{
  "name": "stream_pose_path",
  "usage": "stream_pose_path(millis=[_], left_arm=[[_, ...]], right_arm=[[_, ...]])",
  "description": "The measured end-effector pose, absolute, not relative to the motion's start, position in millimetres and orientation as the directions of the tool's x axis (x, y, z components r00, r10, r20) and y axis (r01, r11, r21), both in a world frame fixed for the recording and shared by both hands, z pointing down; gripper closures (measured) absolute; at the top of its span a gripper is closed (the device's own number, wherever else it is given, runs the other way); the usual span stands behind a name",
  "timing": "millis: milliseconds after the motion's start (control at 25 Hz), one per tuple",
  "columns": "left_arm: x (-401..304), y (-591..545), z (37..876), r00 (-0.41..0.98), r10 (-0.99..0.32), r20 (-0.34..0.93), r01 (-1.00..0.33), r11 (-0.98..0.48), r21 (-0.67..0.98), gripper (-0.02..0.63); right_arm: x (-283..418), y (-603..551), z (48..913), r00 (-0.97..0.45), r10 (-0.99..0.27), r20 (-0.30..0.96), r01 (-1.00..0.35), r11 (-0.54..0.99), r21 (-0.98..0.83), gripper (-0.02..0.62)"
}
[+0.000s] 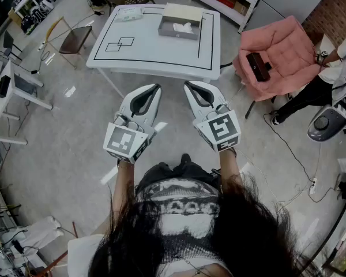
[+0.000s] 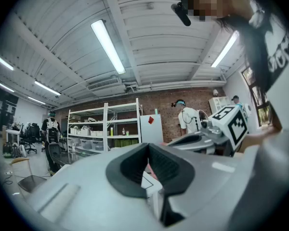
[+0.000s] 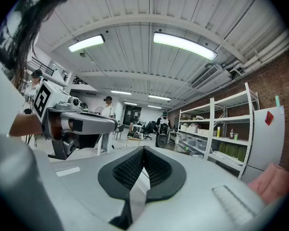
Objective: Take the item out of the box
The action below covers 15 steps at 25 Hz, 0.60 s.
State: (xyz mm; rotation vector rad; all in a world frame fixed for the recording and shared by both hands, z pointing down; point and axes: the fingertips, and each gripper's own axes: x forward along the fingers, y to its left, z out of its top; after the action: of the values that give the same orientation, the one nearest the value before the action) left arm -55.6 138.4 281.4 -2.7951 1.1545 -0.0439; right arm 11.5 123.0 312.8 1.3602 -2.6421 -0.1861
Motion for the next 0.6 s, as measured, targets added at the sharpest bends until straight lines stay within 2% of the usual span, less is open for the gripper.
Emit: stream_pose_path(millis=[200, 600], left_arm=[[-42, 127, 286, 0.699, -0.715, 0.027, -0.71, -0.698, -0.092, 0.606], [-8, 101, 291, 0.672, -0.74, 0.026, -0.733, -0.671, -0.113, 0.606]], right_arm=[[27, 112, 313, -0.581, -0.809, 0.086, -0.793, 0.587, 0.164, 0.591], [70, 87, 328, -0.605, -0.789, 0.104, -0.779, 0.614, 0.129, 0.591]])
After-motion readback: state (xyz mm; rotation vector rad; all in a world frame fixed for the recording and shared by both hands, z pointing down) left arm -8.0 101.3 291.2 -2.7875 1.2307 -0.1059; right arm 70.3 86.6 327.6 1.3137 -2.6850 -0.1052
